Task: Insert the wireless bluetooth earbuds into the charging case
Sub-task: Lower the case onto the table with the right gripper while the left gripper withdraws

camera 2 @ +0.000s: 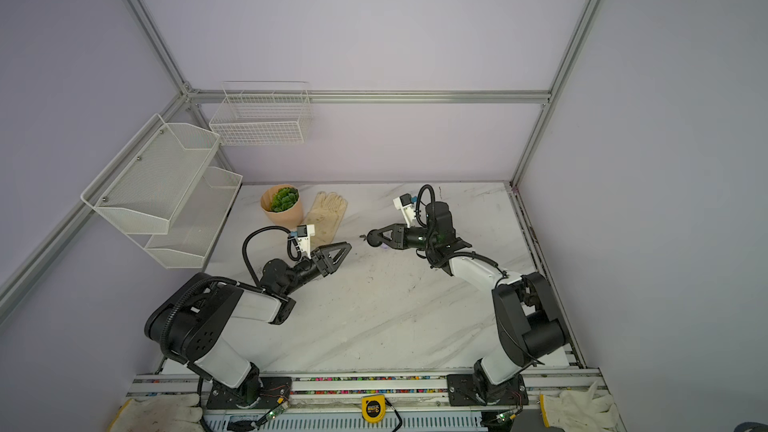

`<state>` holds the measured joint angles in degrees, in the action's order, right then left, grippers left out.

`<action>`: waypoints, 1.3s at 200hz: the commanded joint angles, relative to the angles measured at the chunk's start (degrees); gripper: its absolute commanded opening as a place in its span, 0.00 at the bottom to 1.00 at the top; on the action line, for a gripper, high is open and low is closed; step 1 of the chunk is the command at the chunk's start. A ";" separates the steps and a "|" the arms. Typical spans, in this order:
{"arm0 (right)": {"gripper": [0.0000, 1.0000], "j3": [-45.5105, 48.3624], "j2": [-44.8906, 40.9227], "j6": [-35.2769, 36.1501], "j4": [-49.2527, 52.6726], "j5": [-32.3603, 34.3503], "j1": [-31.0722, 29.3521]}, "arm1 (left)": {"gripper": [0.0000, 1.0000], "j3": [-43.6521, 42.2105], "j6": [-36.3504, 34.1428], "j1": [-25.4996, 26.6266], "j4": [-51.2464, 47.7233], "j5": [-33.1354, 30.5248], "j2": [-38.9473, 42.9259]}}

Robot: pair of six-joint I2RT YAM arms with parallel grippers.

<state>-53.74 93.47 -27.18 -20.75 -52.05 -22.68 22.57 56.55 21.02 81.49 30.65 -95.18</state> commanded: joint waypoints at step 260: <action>0.49 -10.24 19.62 15.06 21.28 8.07 2.92 | 0.76 2.22 -6.55 -0.89 -7.31 -1.83 -0.58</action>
<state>-63.05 112.86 -13.06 -0.89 -45.47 -20.12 22.76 49.93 20.25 69.34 28.69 -95.15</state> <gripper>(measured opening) 0.468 0.759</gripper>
